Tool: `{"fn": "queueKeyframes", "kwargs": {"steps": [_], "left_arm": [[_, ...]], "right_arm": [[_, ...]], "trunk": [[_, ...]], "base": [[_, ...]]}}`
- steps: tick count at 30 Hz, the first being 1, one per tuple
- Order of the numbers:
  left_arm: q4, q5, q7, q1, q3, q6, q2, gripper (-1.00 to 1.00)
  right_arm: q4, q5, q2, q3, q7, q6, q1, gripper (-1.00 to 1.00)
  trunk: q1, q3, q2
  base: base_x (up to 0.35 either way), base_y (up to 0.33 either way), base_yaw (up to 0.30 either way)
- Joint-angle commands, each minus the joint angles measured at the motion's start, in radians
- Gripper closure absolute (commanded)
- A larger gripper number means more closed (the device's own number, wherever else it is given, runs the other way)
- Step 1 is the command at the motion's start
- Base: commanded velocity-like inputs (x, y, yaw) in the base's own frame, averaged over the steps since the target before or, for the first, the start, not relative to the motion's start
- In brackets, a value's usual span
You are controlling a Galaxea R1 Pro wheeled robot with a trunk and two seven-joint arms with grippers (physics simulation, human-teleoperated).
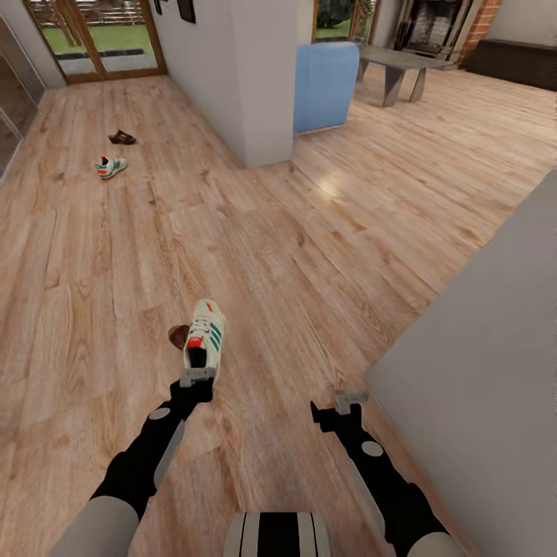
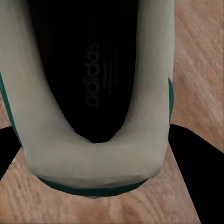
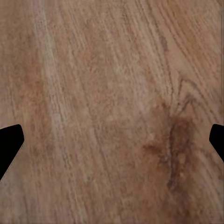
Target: Pick up the two gym shoes and the two sandals from the corridor floor and place them onto the hallstand (shoe rack) in the corridor, making sure they are on the rack and not on the floor. Arrange them so the two gym shoes are next to each other and the two sandals are next to each other.
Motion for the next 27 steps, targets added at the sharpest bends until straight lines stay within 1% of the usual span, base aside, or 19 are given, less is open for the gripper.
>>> {"fn": "queueKeyframes", "kwargs": {"steps": [1, 4, 7, 18, 27], "left_arm": [[-0.003, 0.018, 0.000, 0.000, 0.009, 0.007, 0.002, 1.00], [-0.006, 0.037, -0.002, 0.002, 0.021, 0.010, 0.005, 1.00], [-0.007, 0.043, -0.002, 0.002, 0.024, 0.012, 0.006, 1.00], [-0.008, 0.048, -0.003, 0.004, 0.024, 0.013, 0.002, 1.00], [-0.008, 0.048, -0.004, 0.004, 0.023, 0.015, -0.001, 1.00]], "right_arm": [[-0.001, -0.001, 0.000, 0.001, -0.001, 0.003, 0.000, -1.00], [0.000, 0.000, 0.000, 0.002, -0.001, 0.002, 0.000, -1.00], [0.000, -0.001, 0.000, 0.002, -0.002, 0.002, 0.000, -1.00], [0.000, 0.005, 0.000, 0.004, -0.004, 0.001, 0.003, -1.00], [0.000, 0.005, 0.000, 0.004, -0.004, 0.000, 0.003, -1.00]], "trunk": [[-0.001, 0.004, 0.000], [-0.002, 0.019, 0.001], [-0.003, 0.035, 0.001], [-0.008, 0.095, 0.004], [-0.012, 0.144, 0.006]], "base": [[0.000, 0.000, 0.000], [0.000, 0.000, 0.000], [0.000, 0.000, 0.000], [0.000, 0.000, 0.003], [0.000, 0.000, 0.100]]}}
